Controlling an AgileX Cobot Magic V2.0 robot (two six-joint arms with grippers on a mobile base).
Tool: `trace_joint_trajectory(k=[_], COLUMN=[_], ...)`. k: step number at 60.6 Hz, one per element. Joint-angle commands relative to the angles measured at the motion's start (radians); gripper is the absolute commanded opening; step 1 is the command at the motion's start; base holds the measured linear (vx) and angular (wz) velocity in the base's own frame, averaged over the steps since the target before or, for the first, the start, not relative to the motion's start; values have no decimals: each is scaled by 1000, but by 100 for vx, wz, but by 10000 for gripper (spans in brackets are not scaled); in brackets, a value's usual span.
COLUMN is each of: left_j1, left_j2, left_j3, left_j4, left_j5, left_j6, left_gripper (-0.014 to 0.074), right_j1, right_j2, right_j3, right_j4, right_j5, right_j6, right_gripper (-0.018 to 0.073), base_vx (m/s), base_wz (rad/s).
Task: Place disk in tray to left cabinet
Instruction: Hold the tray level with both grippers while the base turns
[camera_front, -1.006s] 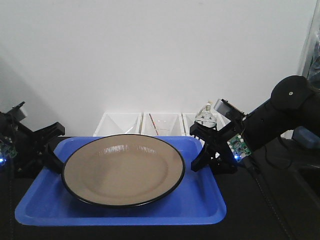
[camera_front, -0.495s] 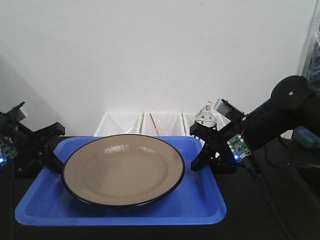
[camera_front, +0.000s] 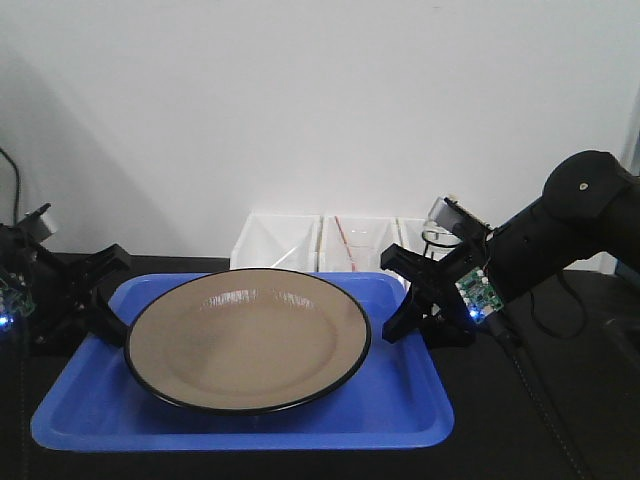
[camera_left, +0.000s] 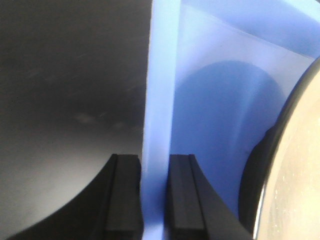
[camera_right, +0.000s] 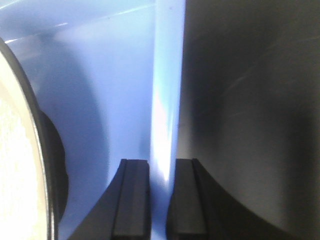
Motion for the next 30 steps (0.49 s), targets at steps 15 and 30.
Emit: trace_joint_trajectory(k=[15, 30], left_j1=[-32, -32], left_j2=[-59, -59], left_j3=[-40, -40], left_j4=[-231, -231], left_j5=[9, 9], left_j6=[-25, -25], left_gripper=[0, 0], right_j1=[32, 32], right_j2=[-72, -72], right_j3=[-35, -35], right_j4=[225, 225], right_j5=[-18, -19], right_j6=[-2, -2], right_gripper=[-1, -1], base_vx=[-15, -16], base_wz=[49, 63])
